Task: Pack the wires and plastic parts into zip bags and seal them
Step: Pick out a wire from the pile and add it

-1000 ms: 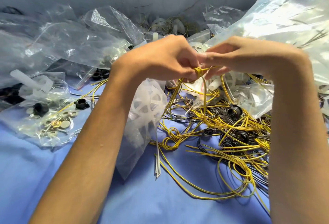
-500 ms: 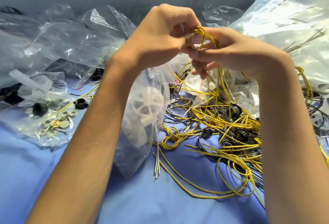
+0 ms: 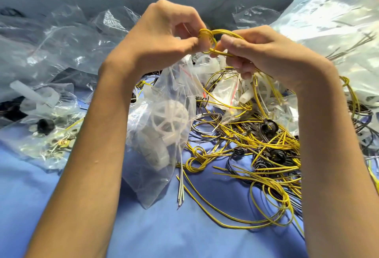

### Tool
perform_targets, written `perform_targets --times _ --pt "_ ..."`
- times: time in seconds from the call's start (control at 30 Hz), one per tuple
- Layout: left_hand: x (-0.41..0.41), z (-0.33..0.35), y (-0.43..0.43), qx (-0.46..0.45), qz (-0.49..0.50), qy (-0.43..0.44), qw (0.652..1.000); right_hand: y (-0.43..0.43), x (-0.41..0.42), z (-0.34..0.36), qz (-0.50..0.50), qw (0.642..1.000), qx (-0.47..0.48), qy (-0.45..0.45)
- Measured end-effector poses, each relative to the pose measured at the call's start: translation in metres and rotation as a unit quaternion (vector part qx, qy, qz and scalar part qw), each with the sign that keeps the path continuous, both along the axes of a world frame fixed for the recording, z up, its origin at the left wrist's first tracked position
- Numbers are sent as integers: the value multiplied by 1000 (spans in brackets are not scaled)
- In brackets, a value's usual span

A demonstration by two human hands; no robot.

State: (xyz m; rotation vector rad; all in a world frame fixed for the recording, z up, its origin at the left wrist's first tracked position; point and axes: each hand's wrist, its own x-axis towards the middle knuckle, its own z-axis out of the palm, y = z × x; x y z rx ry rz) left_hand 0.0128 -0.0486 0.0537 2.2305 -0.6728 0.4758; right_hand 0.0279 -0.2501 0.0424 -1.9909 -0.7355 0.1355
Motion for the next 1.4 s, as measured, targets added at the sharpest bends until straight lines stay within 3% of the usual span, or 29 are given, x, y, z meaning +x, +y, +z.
perform_targets --times 0.2,0.6,0.93,1.07,1.23,1.4 --pt "0 1 10 -25 15 -6 1000 -1 -1 5 -17 998 52 19" --pt "3 -3 15 17 4 49 999 -15 4 7 -89 989 91 -81" --pt "19 -19 20 148 67 140 977 -25 10 3 -148 979 53 -127" --pt "14 -18 20 125 23 165 978 -21 11 2 -152 980 24 -123" --pt "-1 -3 30 98 -27 165 981 -5 10 1 -126 985 3 -117" --pt "-14 10 40 62 -57 143 986 10 6 3 -37 994 -37 -100"
